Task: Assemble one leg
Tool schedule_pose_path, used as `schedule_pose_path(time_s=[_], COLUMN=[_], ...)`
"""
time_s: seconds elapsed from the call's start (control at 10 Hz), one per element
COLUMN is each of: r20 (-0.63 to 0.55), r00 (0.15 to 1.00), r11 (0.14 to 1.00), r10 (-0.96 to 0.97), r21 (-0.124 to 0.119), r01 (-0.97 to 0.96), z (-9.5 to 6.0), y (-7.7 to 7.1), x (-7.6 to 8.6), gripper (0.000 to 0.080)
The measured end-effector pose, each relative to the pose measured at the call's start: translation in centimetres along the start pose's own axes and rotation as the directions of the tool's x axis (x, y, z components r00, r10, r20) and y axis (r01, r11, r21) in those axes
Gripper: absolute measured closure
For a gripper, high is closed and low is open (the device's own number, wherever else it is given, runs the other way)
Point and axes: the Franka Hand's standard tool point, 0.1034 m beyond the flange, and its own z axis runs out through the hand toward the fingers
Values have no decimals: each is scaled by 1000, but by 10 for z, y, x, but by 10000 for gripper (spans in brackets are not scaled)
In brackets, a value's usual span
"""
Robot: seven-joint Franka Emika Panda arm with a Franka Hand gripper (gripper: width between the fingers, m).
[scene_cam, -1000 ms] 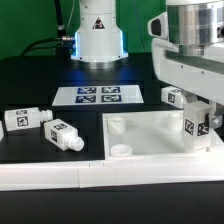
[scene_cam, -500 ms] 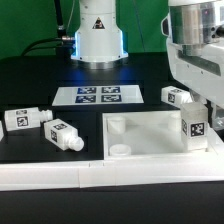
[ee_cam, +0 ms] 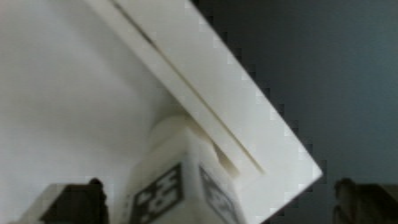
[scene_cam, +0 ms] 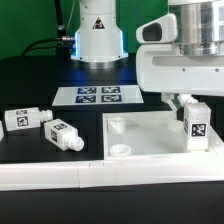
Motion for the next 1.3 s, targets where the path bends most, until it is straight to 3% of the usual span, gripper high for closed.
schedule_pose_path(time_s=[0.3,0.4,0.5,0.6,0.8,0.9,1.3], r20=[-2,-14,-27,-26,-26,-29,-49], r00=[975,917,891,903,904,941,999], r11=[975,917,891,903,904,941,1000], r10=[-223,-399,-453,-428,-427,-338,-14], r21=[-12,-35,-47,-44,-45,-37,-28], r01=[223,398,452,427,426,337,12], z=[0,-4,-6,-5,-5,-5,-4], y=[1,-2,-7,-7,-7,-7,-5], x=[2,9,9,8,9,8,10], gripper=[151,151,151,151,428,514,514])
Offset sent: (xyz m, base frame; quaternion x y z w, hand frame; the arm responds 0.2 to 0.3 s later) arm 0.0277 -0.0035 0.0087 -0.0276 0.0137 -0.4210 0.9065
